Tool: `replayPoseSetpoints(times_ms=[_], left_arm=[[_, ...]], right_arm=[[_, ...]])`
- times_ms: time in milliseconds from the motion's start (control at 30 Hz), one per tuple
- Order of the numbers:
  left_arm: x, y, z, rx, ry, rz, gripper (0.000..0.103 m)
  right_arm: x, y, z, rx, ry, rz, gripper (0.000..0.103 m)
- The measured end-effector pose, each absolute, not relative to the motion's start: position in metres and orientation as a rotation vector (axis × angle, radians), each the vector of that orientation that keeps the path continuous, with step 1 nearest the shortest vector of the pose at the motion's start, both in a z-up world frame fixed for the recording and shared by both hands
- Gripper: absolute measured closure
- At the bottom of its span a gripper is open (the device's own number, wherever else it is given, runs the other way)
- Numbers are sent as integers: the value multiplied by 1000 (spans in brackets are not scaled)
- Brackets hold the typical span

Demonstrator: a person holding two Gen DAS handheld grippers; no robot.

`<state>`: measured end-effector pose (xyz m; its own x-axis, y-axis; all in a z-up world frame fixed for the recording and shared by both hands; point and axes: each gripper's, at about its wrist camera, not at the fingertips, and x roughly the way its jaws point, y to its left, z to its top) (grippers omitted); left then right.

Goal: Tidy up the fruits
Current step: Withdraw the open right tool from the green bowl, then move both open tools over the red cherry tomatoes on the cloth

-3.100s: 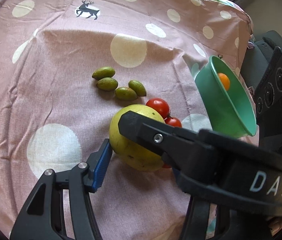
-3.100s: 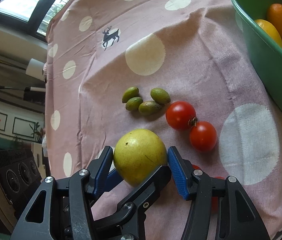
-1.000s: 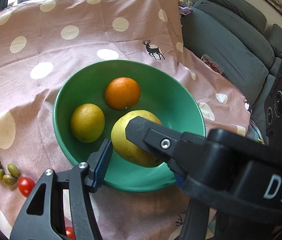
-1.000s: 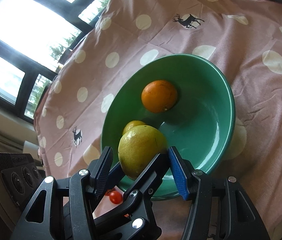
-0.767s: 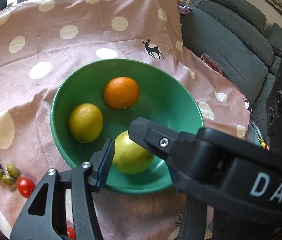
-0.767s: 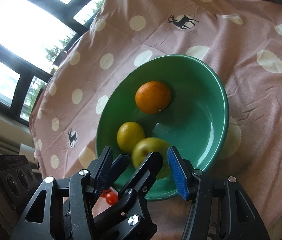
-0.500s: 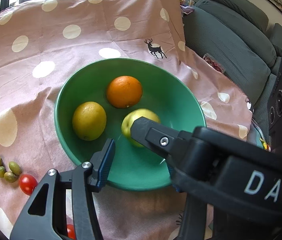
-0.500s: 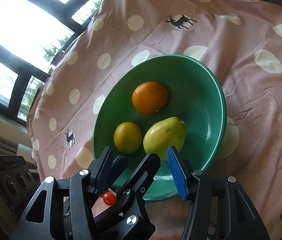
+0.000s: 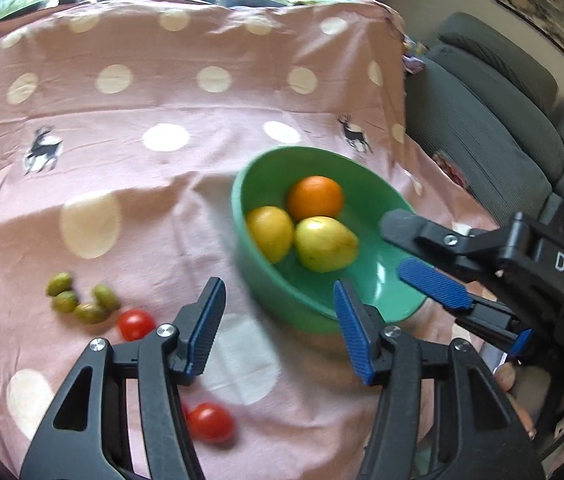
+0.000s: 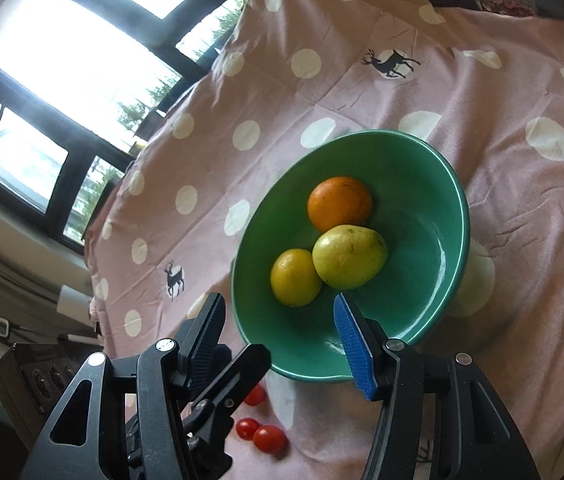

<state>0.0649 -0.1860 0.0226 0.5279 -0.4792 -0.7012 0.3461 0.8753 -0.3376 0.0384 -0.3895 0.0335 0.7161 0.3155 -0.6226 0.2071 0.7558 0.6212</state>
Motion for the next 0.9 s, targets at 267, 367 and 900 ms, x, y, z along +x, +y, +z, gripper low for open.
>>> replayPoseSetpoints(times_ms=[267, 367, 900], left_arm=[[44, -116, 23, -266, 862, -320, 36], [35, -91, 24, -274, 839, -249, 33], [36, -3, 1, -430, 872, -131, 26]], right_arm=[[38, -361, 40, 658, 805, 93, 45], [39, -348, 41, 624, 825, 108, 45], [45, -258, 22, 394, 986, 151, 44]])
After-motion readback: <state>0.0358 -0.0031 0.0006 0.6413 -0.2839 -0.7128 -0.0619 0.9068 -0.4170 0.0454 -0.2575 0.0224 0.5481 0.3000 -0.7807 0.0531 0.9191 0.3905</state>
